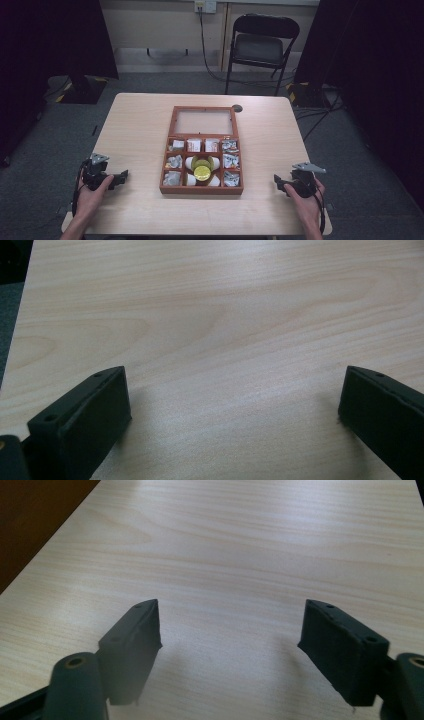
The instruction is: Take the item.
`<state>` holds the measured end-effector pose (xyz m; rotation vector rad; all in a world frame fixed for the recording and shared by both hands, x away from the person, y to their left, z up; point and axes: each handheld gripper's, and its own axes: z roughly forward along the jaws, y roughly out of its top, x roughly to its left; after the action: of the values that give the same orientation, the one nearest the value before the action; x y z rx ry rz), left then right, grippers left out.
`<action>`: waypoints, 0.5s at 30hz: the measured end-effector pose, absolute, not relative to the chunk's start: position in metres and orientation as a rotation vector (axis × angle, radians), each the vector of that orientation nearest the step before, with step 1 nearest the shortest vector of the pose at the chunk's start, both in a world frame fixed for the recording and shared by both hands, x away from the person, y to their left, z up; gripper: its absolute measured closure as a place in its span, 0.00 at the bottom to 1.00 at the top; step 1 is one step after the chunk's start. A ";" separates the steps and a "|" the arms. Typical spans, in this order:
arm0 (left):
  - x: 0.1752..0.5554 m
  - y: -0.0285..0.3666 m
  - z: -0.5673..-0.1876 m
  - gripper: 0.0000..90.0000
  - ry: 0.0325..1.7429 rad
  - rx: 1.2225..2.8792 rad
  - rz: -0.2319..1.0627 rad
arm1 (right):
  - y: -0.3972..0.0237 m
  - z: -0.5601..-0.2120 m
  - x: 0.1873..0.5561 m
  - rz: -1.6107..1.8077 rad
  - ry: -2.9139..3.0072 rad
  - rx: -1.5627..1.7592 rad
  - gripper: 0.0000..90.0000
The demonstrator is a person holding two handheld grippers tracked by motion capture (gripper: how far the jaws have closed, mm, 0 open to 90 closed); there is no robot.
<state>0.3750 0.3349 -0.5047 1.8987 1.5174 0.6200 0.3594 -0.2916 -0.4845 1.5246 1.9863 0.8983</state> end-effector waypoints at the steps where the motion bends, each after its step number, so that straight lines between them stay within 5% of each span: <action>1: 0.375 0.335 -0.505 0.00 1.517 1.899 0.620 | -0.292 -0.484 0.359 0.898 1.986 1.525 0.28; 15: 0.375 0.335 -0.505 0.00 1.517 1.899 0.620 | -0.278 -0.471 0.357 0.968 2.014 1.461 0.29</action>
<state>0.3749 0.3349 -0.5047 1.8991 1.5173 0.6202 0.3569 -0.2780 -0.4708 1.4614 2.0136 0.9678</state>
